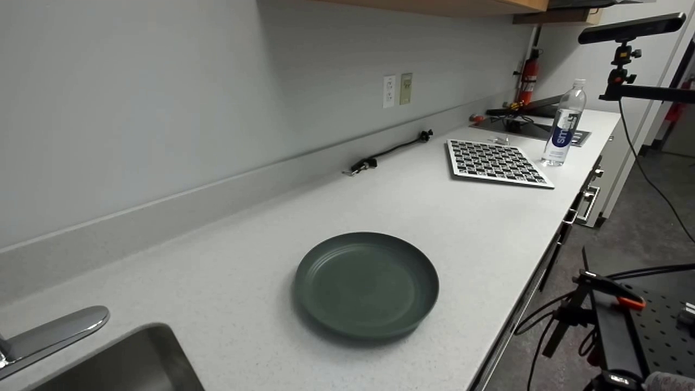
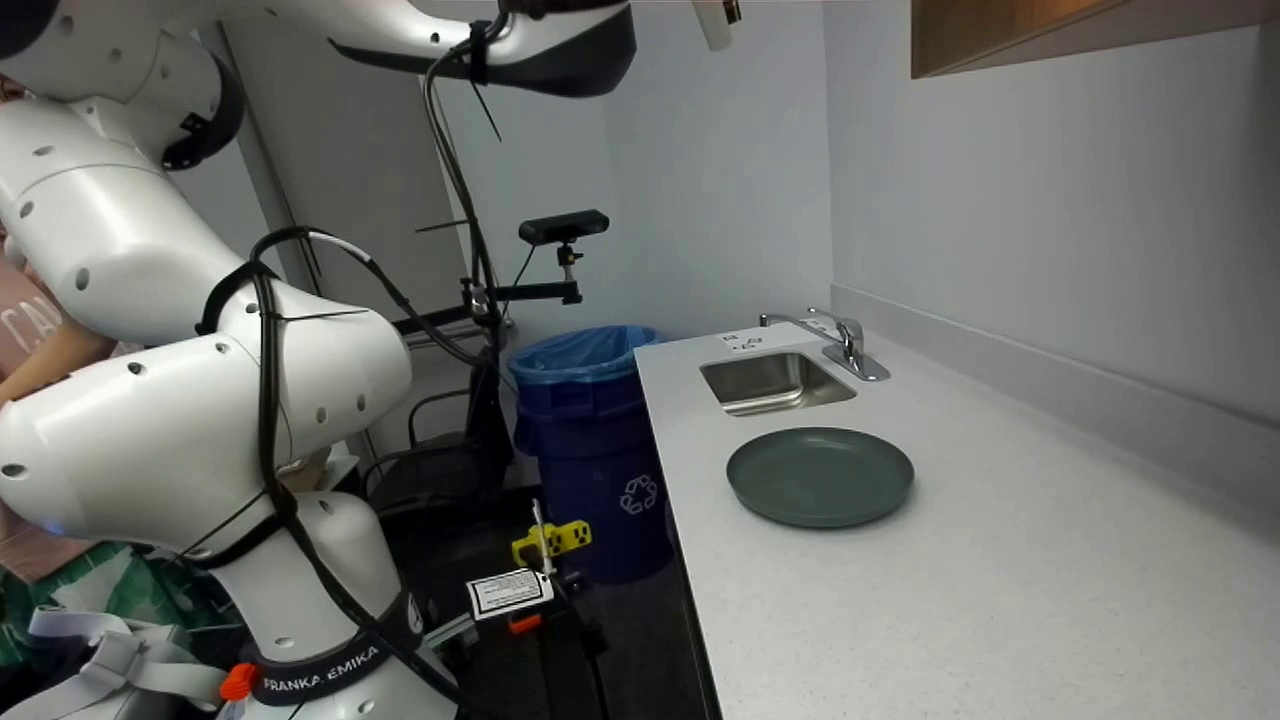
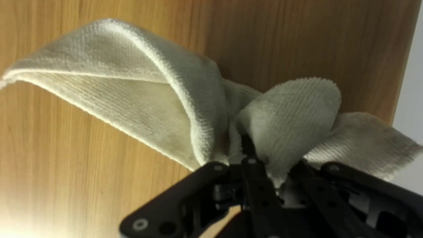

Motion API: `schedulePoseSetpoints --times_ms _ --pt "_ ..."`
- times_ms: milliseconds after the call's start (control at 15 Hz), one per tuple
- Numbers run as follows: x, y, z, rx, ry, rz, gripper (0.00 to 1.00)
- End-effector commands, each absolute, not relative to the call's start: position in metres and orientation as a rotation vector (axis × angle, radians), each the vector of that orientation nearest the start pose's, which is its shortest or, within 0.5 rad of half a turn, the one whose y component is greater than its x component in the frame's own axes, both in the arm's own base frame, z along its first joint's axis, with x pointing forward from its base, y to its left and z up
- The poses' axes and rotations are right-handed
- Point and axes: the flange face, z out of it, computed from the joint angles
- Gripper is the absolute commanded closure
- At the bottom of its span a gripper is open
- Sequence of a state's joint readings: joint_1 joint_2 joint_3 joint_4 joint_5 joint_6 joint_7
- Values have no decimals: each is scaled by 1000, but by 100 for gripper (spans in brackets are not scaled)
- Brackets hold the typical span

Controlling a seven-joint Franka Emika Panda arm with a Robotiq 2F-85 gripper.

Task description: Pick the cloth and move it to the right on the counter

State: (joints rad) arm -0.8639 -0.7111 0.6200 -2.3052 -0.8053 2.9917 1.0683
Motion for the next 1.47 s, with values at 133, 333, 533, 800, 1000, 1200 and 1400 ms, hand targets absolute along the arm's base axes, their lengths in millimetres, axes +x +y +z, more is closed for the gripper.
schedulePoseSetpoints --times_ms 133,333,533,800,1000,1200,1400 --pt "449 38 665 -2742 559 -2221 98" --pt "452 44 654 -2783 545 -2055 98" --pt "454 53 643 -2849 523 -1846 98" --pt "484 17 589 -2919 526 -1630 98" --pt "487 7 566 -2949 534 -1519 98" --pt "493 -2 537 -2993 524 -1377 98" --pt "510 -13 496 -3028 485 -1157 98"
